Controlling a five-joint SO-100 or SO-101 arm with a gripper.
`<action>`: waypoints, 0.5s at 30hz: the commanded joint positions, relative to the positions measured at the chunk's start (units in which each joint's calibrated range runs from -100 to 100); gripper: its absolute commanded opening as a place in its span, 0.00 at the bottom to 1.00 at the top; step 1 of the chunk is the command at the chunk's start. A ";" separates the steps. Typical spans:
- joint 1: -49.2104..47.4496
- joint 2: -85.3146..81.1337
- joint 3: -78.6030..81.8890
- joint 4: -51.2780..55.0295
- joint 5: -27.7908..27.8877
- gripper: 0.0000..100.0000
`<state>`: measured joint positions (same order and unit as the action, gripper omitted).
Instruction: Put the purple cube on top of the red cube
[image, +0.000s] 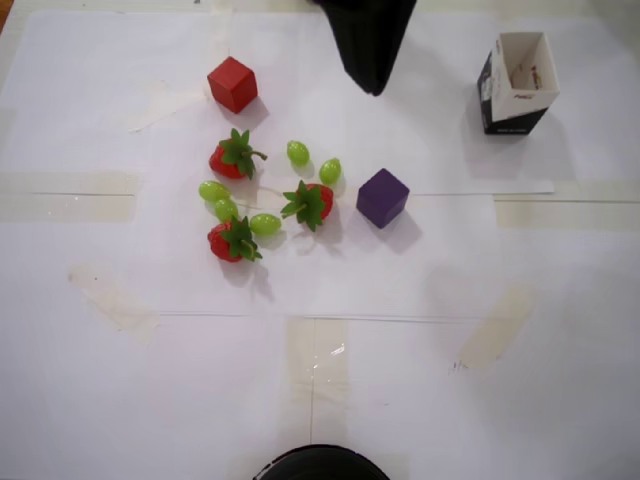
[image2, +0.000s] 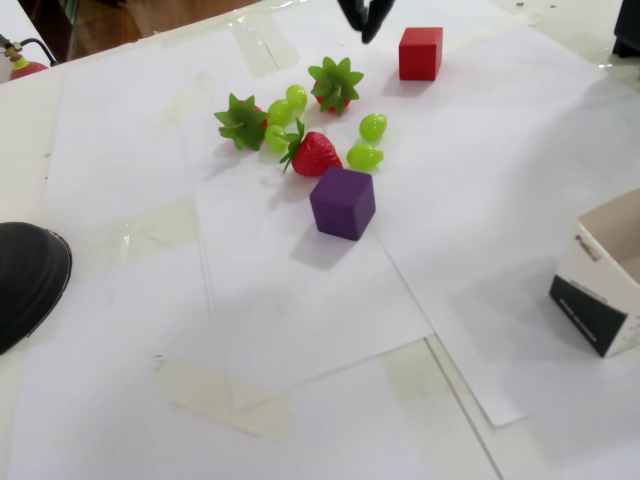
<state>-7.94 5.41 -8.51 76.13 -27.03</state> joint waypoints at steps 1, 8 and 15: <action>-0.81 4.14 -10.86 2.55 -0.44 0.00; -1.77 9.12 -12.77 1.49 -3.52 0.00; -2.57 11.79 -12.77 0.92 -3.27 0.09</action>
<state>-10.19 17.58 -16.92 77.79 -30.16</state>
